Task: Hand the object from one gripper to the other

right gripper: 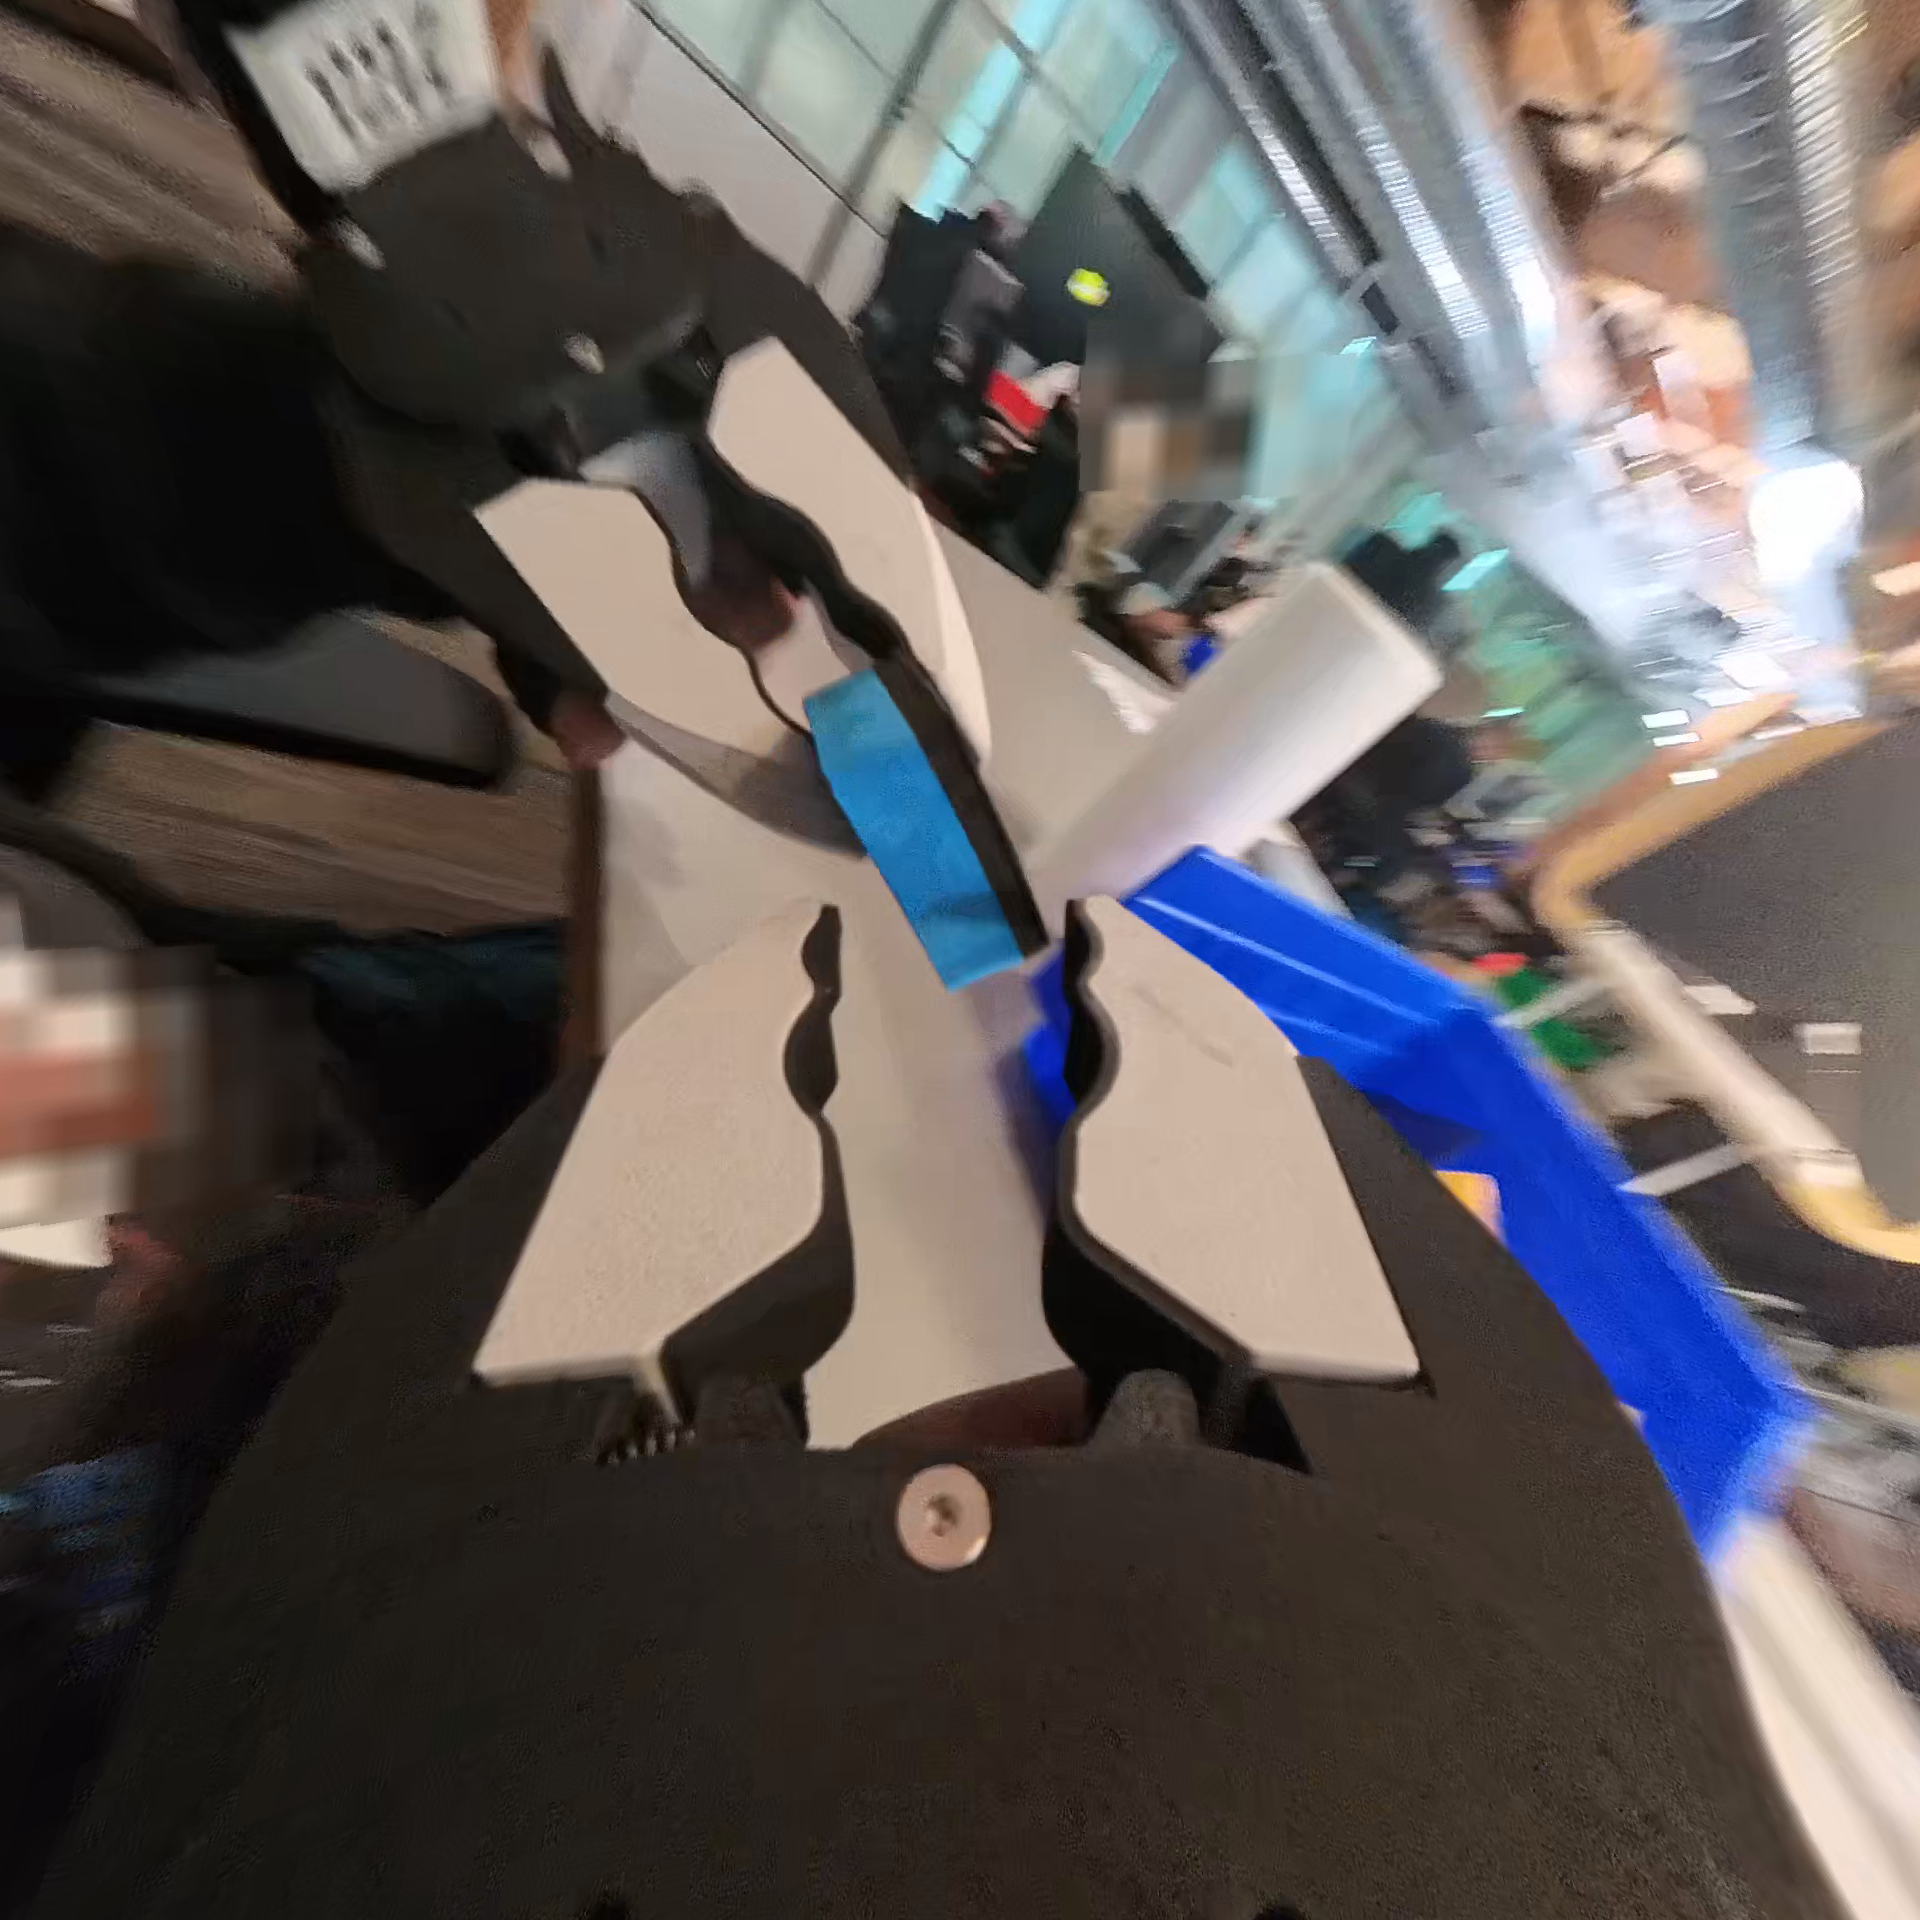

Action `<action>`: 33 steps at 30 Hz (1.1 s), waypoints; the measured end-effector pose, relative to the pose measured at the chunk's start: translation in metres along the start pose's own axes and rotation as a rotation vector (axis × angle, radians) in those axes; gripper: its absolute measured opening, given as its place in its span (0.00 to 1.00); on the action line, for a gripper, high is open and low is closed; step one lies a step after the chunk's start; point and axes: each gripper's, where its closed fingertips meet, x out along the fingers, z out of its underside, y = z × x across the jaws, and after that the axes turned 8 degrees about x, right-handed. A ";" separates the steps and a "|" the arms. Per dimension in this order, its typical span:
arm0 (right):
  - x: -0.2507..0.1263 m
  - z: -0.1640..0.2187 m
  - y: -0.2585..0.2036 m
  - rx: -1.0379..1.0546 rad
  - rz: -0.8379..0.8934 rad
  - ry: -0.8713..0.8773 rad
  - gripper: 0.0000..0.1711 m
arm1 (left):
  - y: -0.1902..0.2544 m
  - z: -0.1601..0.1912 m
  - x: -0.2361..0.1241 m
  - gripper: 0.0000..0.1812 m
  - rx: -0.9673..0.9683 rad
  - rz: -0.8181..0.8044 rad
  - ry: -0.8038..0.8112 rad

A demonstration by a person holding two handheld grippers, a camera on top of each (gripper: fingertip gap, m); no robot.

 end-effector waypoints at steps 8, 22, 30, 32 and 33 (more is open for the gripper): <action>0.008 0.001 0.003 -0.622 0.321 -0.122 0.31 | -0.008 0.022 0.006 0.14 0.328 -0.157 -0.278; 0.005 -0.002 0.021 -0.093 0.263 -0.035 0.15 | -0.015 -0.012 -0.002 0.29 -0.262 -0.024 0.103; -0.006 -0.026 0.018 0.702 -0.136 0.218 0.15 | -0.029 -0.029 -0.012 0.30 -1.051 0.255 0.471; -0.005 -0.029 0.012 0.784 -0.209 0.231 0.15 | -0.029 -0.033 -0.011 0.30 -1.178 0.309 0.529; -0.004 -0.029 0.007 0.807 -0.243 0.227 0.15 | -0.028 -0.036 -0.011 0.30 -1.220 0.342 0.551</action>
